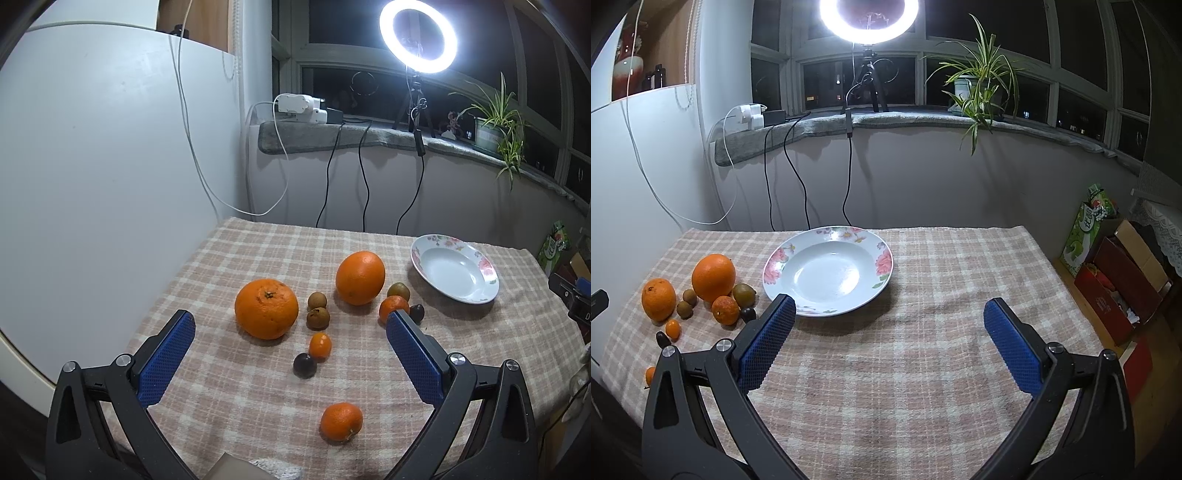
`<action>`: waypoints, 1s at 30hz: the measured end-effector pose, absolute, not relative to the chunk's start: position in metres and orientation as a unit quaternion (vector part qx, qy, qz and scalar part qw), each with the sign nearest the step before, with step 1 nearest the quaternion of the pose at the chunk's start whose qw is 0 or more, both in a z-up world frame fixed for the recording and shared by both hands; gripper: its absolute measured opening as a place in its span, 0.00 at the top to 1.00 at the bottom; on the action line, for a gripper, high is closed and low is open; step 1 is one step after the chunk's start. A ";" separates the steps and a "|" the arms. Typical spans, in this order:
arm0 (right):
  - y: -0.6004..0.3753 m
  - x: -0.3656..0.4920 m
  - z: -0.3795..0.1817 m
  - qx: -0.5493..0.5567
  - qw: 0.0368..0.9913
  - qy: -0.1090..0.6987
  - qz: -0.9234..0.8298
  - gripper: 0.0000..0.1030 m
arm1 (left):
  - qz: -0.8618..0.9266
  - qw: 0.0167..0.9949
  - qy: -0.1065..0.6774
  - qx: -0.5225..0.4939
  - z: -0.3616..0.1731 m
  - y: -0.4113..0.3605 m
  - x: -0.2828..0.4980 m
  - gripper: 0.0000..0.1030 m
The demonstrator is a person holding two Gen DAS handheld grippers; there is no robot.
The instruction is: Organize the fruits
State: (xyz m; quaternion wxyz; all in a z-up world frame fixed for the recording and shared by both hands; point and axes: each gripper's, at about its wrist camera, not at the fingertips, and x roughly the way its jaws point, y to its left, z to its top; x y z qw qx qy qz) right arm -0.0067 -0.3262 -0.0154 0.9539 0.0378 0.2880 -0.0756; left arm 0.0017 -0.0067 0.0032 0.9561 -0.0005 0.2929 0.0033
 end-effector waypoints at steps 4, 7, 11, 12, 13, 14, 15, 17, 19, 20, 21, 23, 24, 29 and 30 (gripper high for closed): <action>-0.325 -0.007 -0.015 0.037 0.954 0.288 -0.075 0.00 | 0.003 0.956 0.293 -0.002 0.003 -0.007 0.002 0.00; -0.325 -0.006 -0.015 0.037 0.954 0.288 -0.075 0.00 | 0.003 0.956 0.293 -0.002 0.003 -0.007 0.002 0.00; -0.325 -0.007 -0.015 0.038 0.954 0.289 -0.075 0.00 | 0.003 0.956 0.294 -0.002 0.003 -0.007 0.002 0.00; -0.325 -0.007 -0.014 0.038 0.953 0.289 -0.075 0.00 | 0.003 0.956 0.294 -0.002 0.003 -0.007 0.002 0.00; -0.325 -0.007 -0.014 0.039 0.953 0.290 -0.074 0.00 | 0.004 0.956 0.293 -0.003 0.003 -0.007 0.003 0.00; -0.324 -0.007 -0.013 0.038 0.954 0.289 -0.075 0.00 | 0.004 0.956 0.293 -0.003 0.003 -0.007 0.003 0.00; -0.325 -0.007 -0.014 0.038 0.954 0.289 -0.075 0.00 | 0.003 0.956 0.292 -0.003 0.004 -0.007 0.003 0.00; -0.324 -0.007 -0.014 0.038 0.954 0.289 -0.074 0.00 | 0.003 0.957 0.292 -0.002 0.004 -0.007 0.003 0.00; -0.324 -0.007 -0.015 0.038 0.954 0.288 -0.075 0.00 | 0.004 0.956 0.292 -0.002 0.004 -0.007 0.002 0.00; -0.324 -0.007 -0.014 0.038 0.954 0.288 -0.075 0.00 | 0.004 0.956 0.292 -0.002 0.004 -0.007 0.003 0.00; -0.324 -0.007 -0.014 0.038 0.954 0.288 -0.075 0.00 | 0.003 0.956 0.292 -0.003 0.004 -0.006 0.003 0.00; -0.324 -0.007 -0.014 0.037 0.954 0.288 -0.075 0.00 | 0.004 0.956 0.292 -0.002 0.004 -0.007 0.002 0.00; -0.324 -0.007 -0.014 0.037 0.954 0.288 -0.075 0.00 | 0.004 0.956 0.292 -0.002 0.004 -0.007 0.002 0.00; -0.324 -0.007 -0.014 0.038 0.953 0.290 -0.074 0.00 | 0.003 0.956 0.292 -0.002 0.004 -0.007 0.002 0.00; -0.324 -0.007 -0.014 0.038 0.953 0.290 -0.073 0.00 | 0.003 0.956 0.292 -0.002 0.004 -0.007 0.002 0.00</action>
